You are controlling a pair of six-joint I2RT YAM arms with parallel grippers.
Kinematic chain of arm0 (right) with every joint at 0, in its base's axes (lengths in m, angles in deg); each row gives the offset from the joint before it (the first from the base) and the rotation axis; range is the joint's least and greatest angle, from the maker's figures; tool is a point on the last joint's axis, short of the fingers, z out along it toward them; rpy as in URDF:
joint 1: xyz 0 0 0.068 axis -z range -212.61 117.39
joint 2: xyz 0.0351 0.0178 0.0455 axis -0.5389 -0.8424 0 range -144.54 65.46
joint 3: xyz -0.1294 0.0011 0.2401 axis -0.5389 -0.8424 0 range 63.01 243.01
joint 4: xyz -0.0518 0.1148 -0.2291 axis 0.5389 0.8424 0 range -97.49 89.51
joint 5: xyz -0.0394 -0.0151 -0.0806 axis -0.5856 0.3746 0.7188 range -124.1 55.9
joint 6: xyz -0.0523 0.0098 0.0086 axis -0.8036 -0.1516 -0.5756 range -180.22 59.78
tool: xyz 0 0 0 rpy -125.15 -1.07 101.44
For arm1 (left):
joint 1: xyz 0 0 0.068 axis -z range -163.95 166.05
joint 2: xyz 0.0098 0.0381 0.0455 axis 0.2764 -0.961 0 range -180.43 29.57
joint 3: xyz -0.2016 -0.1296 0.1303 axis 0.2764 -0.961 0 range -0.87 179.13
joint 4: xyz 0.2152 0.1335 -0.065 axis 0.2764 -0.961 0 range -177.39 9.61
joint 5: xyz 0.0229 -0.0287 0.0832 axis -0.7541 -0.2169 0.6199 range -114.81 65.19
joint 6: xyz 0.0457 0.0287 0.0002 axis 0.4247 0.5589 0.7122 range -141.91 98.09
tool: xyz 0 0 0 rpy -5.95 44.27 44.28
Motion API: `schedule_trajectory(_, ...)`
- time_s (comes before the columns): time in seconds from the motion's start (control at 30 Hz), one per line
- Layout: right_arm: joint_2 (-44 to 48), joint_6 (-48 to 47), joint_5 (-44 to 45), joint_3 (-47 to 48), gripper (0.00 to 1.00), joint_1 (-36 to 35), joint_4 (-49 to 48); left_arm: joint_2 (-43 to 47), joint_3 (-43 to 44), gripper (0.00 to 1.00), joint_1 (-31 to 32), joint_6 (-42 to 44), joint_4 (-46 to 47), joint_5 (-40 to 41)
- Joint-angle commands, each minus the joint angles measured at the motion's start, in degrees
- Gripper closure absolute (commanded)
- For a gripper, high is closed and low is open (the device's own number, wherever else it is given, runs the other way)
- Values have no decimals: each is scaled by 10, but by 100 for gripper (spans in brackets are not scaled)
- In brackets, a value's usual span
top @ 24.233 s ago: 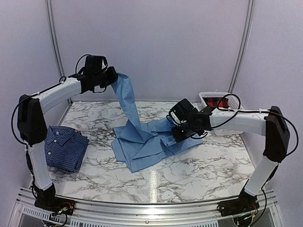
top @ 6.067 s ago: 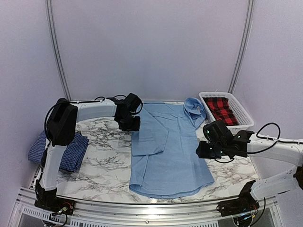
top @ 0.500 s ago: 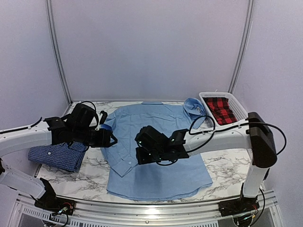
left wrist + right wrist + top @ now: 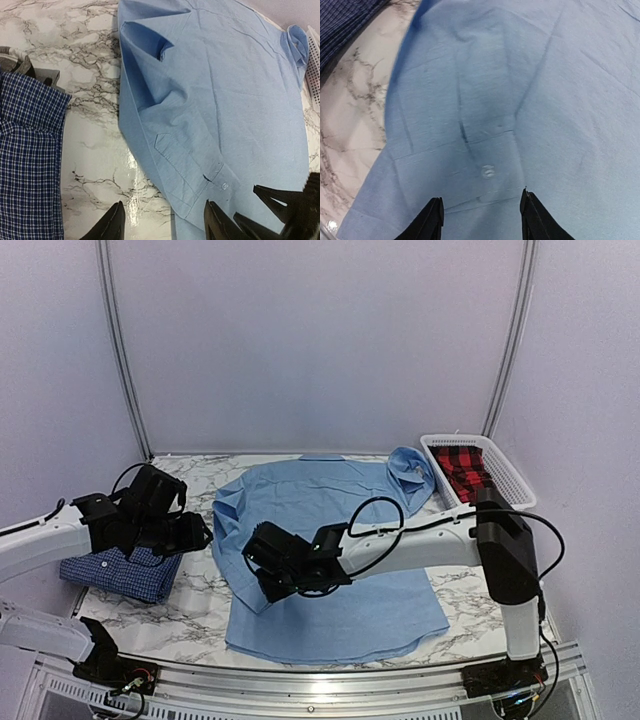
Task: Fold and stack the long sleeve shirts
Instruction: Pick up the sleeve from the center of the board.
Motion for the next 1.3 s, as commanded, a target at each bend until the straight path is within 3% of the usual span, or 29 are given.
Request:
schedule_trajectory(0.0, -18, -75, 29, 47, 51, -57, 8, 21, -25, 44, -8, -22, -30, -4)
schedule_trajectory(0.53, -81, -163, 53, 99, 52, -90, 27, 33, -32, 44, -41, -14, -36, -28)
schedule_trajectory(0.8, -114, -166, 60, 130, 60, -74, 35, 30, -33, 45, -45, -12, -36, -33)
schedule_trajectory(1.07, -124, -166, 55, 125, 58, -73, 46, 25, -33, 45, -54, -4, -35, -35)
schedule_trajectory(1.27, -120, -155, 56, 121, 69, -62, 44, 22, -30, 45, -58, 1, -34, -37)
